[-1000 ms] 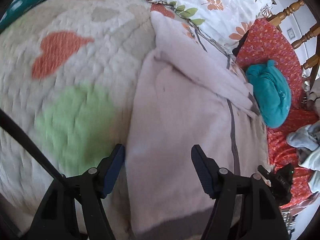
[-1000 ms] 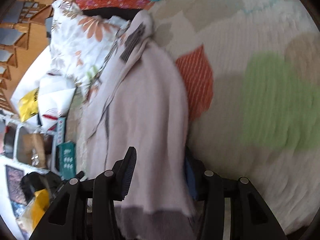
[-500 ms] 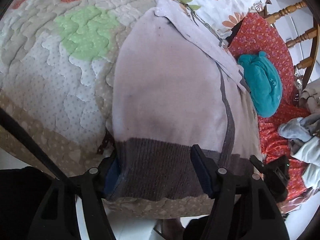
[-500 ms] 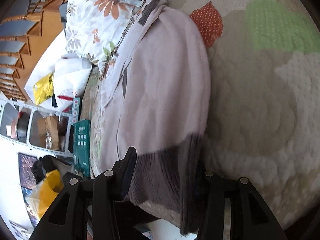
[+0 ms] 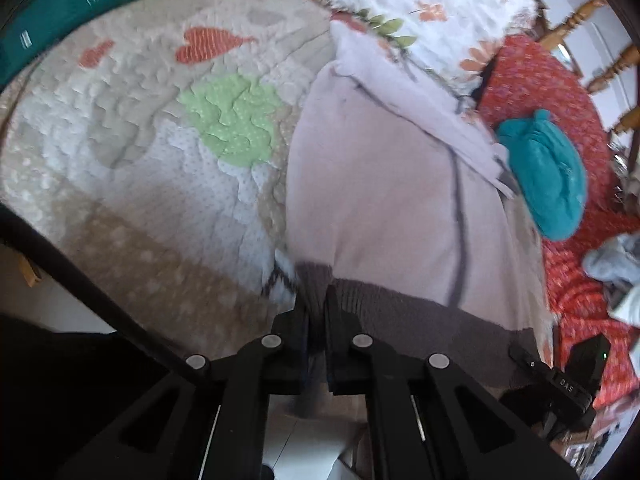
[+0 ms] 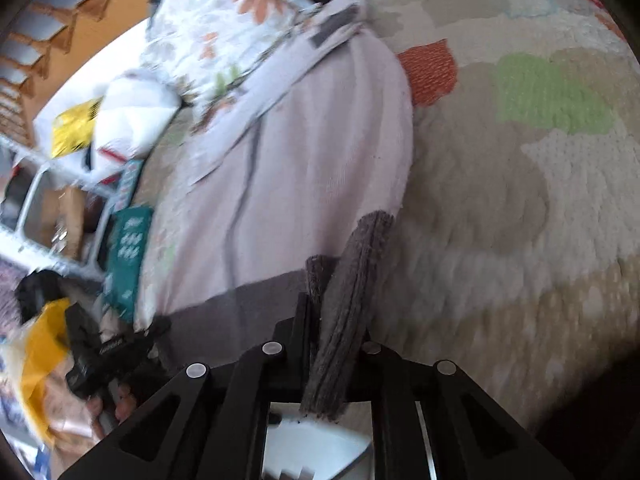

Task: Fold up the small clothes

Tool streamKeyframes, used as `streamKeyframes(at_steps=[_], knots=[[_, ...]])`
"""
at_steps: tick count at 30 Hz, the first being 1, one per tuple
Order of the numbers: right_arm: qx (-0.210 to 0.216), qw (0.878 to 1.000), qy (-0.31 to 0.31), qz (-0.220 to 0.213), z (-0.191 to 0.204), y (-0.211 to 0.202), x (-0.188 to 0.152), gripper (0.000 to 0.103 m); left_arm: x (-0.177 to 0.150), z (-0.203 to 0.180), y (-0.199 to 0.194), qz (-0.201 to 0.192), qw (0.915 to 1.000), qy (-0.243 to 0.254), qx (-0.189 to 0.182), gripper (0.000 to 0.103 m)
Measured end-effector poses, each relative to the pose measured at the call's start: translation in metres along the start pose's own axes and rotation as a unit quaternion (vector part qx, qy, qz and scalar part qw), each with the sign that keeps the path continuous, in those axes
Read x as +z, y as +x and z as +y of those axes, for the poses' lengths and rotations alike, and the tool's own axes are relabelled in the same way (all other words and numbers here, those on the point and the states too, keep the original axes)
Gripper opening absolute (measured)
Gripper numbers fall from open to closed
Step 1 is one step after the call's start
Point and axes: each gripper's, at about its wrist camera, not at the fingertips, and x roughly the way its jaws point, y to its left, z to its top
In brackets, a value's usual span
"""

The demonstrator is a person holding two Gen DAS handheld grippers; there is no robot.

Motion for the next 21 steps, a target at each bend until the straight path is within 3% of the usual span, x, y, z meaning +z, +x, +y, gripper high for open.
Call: streamKeyframes(at_steps=[5, 9, 15, 21], knots=[[0.026, 0.997, -0.053, 0.04, 0.017, -0.024, -0.043, 0.009, -0.033, 0.006, -0.03, -0.007, 0.9995, 0.026, 0.014, 0.004], [0.022, 0.997, -0.052, 0.05, 0.015, -0.013, -0.039, 0.009, -0.02, 0.016, -0.022, -0.011, 0.9998, -0.006, 0.016, 0.004], [0.043, 0.997, -0.059, 0.021, 0.033, -0.017, -0.007, 0.009, 0.033, 0.007, -0.02, -0.047, 0.9988, -0.013, 0.006, 0.004], [0.066, 0.996, -0.039, -0.038, 0.054, -0.024, 0.065, 0.009, 0.116, -0.022, -0.002, -0.09, 0.9959, -0.007, -0.003, 0.004]])
